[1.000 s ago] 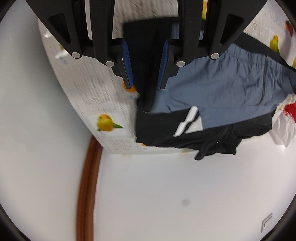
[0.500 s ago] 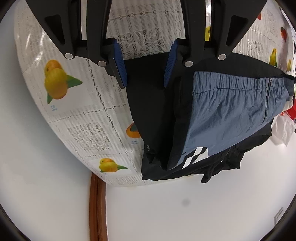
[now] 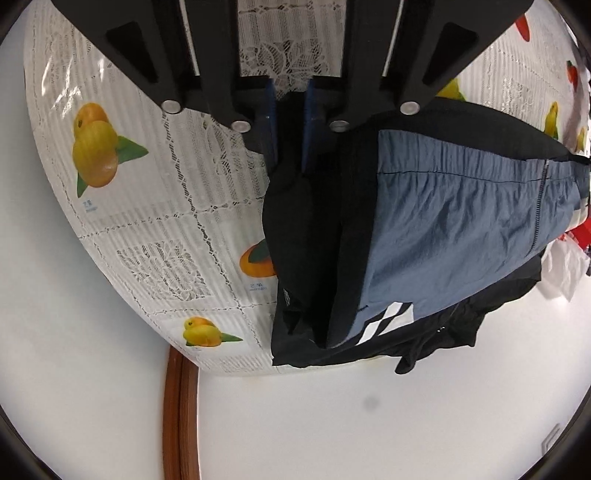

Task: Fold large clothes
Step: 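Grasp the black hem edge with both grippers and lift it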

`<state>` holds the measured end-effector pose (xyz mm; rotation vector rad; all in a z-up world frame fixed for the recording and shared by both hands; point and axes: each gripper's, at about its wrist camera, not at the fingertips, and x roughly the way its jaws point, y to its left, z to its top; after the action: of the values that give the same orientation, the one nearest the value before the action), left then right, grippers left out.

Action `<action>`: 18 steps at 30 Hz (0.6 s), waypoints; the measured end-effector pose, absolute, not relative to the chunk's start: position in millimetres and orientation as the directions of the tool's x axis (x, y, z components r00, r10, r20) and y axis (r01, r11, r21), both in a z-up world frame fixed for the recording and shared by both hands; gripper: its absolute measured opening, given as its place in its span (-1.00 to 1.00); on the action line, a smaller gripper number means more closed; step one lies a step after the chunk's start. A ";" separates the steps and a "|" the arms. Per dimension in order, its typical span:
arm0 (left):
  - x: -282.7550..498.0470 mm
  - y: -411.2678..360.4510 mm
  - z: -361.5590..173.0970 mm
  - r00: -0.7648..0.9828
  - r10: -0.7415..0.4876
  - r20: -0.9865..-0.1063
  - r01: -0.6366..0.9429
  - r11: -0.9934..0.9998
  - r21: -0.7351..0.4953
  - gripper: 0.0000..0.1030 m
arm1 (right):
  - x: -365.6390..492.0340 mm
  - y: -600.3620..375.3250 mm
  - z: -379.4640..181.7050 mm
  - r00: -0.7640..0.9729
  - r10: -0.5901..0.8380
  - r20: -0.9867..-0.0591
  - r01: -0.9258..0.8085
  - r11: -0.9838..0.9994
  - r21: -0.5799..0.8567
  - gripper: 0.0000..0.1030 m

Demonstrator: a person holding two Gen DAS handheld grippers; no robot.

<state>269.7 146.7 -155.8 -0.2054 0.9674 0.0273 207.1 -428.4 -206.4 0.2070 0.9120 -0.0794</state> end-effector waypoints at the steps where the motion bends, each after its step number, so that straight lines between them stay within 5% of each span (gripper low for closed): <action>1: 266.9 145.9 -153.6 0.573 -0.065 -0.817 -0.113 0.981 -0.157 -0.90 | 205.4 -428.5 -205.0 0.614 0.023 -0.789 0.155 0.977 0.149 -0.86; 18: 192.7 139.9 -143.0 0.551 -0.093 -0.829 -0.079 0.983 -0.163 -0.90 | 150.9 -427.6 -194.9 0.614 0.072 -0.786 0.113 0.978 0.178 -0.87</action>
<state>192.7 139.9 -143.0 -0.1901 0.9891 -0.0085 150.9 -427.6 -194.9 0.2184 0.9113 -0.0241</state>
